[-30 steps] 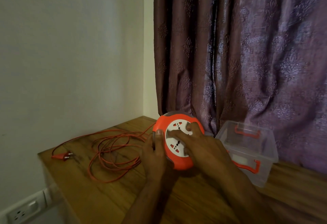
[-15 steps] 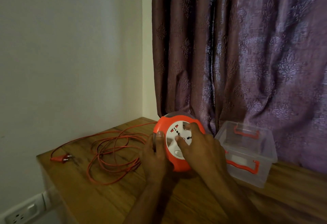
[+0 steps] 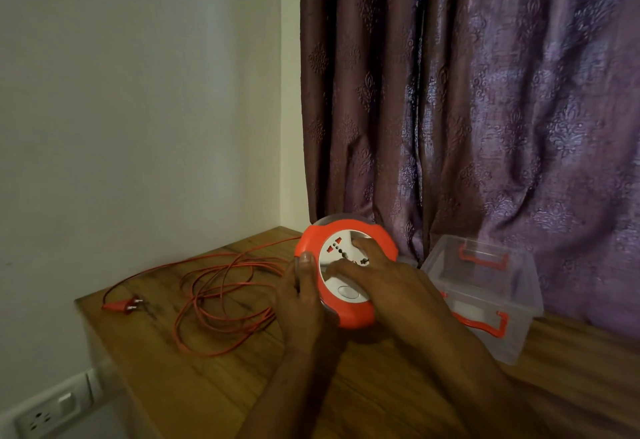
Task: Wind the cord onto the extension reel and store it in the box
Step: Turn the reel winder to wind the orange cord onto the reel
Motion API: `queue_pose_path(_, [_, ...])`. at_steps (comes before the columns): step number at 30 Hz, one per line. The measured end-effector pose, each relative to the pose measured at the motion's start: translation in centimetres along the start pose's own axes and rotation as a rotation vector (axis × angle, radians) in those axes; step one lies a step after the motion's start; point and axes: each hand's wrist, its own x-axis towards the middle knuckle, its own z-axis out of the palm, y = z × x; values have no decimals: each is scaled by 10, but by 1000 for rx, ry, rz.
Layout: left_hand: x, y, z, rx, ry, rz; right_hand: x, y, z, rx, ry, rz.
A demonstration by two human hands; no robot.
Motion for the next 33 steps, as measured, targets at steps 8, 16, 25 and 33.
queue_pose_path(8, [4,-6,-2,-12,-20,-12,1,7,8,-5,41,10])
queue_pose_path(16, [0,1,-2,9,-39,76,4,6,13,-12,151,117])
queue_pose_path(25, [-5,2,1,120,-87,173,5,-9,23,55,333,415])
queue_pose_path(33, [0,2,0,8,-14,73,4,1,9,41,364,212])
